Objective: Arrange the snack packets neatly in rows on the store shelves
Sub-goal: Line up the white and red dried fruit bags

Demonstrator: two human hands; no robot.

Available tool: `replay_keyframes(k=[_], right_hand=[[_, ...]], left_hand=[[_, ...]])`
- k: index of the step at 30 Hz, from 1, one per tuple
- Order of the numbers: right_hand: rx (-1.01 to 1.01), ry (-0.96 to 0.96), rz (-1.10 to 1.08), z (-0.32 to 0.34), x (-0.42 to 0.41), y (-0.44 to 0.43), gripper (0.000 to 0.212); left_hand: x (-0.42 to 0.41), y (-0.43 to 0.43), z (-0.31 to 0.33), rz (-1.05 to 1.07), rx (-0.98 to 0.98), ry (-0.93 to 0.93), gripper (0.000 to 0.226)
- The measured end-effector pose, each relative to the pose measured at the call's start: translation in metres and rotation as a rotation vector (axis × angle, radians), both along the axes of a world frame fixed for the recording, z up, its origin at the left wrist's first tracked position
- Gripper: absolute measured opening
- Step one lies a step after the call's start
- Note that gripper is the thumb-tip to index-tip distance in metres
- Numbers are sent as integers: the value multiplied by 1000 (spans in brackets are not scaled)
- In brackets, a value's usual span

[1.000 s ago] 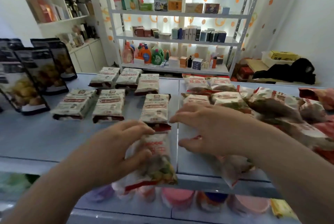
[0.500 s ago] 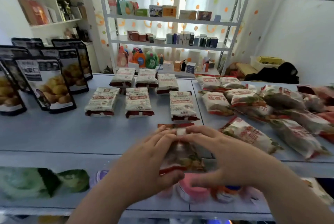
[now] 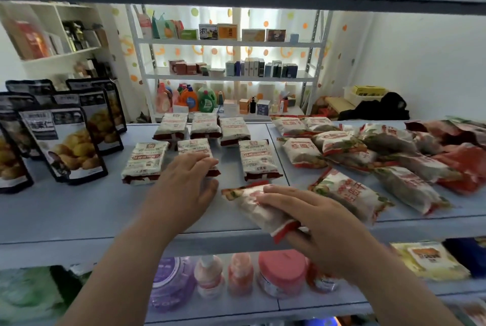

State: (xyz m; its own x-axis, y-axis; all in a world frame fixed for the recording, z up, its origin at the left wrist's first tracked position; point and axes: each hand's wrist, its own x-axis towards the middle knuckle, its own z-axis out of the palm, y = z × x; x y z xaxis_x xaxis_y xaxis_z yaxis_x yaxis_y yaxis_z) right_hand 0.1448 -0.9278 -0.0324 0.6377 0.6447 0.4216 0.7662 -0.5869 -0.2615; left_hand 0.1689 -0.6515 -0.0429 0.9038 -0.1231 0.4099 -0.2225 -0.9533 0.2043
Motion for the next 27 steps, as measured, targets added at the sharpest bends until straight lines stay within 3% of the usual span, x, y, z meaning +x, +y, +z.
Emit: replay_keyframes(k=[4, 12, 16, 20, 27], right_hand=[[154, -80, -132, 3, 8, -35, 58], [-12, -81, -444, 9, 63, -91, 63], [-152, -10, -377, 14, 82, -91, 63], [-196, -30, -299, 19, 87, -91, 61], [-331, -41, -105, 11, 75, -73, 61]], left_hand=[[12, -23, -4, -31, -11, -45, 44], [34, -89, -8, -158, 84, -5, 64], [37, -107, -16, -122, 109, -8, 58], [36, -107, -19, -65, 16, -33, 41], [34, -104, -24, 13, -49, -66, 43]])
